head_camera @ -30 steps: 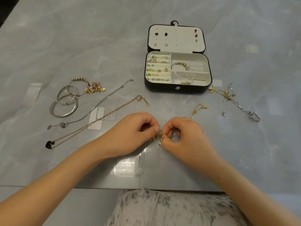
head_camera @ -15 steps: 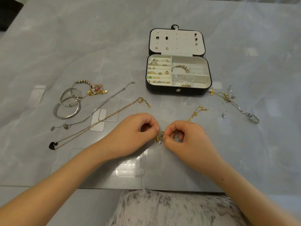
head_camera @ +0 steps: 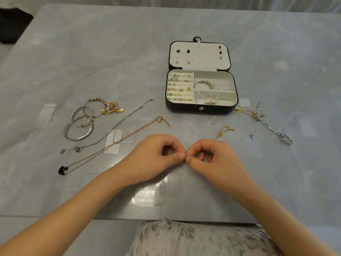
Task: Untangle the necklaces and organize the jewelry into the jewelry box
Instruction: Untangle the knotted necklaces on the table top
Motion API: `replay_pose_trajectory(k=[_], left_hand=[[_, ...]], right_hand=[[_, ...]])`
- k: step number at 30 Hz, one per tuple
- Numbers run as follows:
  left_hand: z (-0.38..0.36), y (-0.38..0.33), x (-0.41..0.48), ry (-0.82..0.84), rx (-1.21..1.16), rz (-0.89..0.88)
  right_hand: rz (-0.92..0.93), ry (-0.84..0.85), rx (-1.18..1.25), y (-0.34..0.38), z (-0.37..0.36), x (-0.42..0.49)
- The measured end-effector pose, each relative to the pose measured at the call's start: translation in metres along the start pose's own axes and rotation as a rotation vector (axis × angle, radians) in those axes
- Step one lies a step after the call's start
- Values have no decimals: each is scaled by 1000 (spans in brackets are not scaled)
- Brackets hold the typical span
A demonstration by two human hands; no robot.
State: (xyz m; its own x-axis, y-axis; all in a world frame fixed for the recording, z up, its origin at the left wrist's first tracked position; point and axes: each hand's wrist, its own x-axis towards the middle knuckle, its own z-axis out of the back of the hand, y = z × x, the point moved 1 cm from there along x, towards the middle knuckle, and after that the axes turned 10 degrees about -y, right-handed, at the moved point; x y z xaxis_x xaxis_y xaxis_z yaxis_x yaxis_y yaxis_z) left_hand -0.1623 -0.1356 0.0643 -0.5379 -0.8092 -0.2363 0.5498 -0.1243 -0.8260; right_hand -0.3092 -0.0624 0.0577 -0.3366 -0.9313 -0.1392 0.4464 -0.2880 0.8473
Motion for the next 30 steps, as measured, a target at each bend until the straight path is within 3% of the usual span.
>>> replay_pose_trajectory(k=[8,17,30], left_hand=[[1,-1,0,11,-7,31],[0,-1,1,-8,-9,40],[-5,1,0,-34,119,-89]], right_hand=[[120,-4,-194,5,1,-4],[130,-24,-141,9,1,-5],[143,-99,-202,6,0,-5]])
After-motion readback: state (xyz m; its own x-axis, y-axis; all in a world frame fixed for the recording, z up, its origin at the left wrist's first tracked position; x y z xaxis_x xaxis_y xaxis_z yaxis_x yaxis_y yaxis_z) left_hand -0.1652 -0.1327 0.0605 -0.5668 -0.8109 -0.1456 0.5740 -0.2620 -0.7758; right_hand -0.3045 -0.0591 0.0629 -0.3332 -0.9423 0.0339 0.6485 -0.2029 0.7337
